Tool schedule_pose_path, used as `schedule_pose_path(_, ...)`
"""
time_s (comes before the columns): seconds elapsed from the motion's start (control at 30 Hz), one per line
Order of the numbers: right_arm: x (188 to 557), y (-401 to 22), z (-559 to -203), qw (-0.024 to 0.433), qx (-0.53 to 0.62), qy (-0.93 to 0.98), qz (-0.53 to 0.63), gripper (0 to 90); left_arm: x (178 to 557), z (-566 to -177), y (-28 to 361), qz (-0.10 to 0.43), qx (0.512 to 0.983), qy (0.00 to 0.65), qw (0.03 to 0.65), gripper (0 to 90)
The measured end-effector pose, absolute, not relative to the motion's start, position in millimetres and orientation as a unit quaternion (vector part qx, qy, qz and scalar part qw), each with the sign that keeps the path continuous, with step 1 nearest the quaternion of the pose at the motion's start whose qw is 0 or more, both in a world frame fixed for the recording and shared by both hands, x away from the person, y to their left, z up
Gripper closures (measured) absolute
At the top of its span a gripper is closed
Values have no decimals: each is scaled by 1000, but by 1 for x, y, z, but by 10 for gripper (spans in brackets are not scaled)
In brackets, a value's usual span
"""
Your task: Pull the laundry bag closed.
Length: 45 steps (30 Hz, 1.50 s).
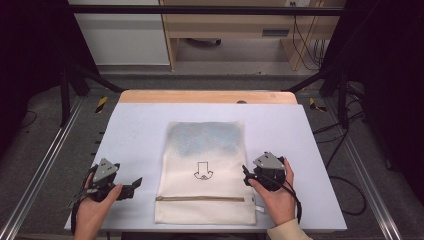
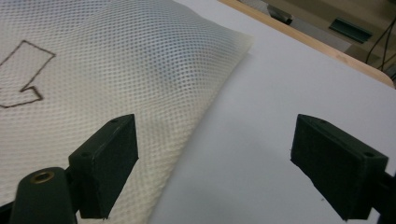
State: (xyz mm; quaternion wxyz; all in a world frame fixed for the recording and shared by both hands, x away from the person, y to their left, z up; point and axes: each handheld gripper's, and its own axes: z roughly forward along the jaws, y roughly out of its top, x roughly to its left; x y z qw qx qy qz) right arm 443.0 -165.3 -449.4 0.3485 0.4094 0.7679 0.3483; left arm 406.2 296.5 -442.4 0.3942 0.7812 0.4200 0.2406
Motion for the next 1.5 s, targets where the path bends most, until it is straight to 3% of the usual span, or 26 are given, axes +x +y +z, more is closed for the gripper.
schedule_pose_path(0.13, 440, -151, -447, 317, 400, 788, 344, 151, 388, -442, 294, 243, 783, 418, 392, 59)
schedule_pose_path(0.57, 434, -72, -430, 241, 289, 867, 327, 198, 394, -445, 291, 245, 789, 411, 385, 62)
schedule_pose_path(0.7, 435, -55, -422, 215, 267, 882, 323, 255, 395, -443, 294, 251, 785, 410, 389, 62)
schedule_pose_path(1.23, 435, 4, -413, 133, 182, 924, 309, 288, 398, -442, 309, 255, 807, 400, 352, 113)
schedule_pose_path(1.5, 432, 25, -417, 105, 158, 934, 304, 437, 397, -440, 308, 250, 811, 385, 363, 119)
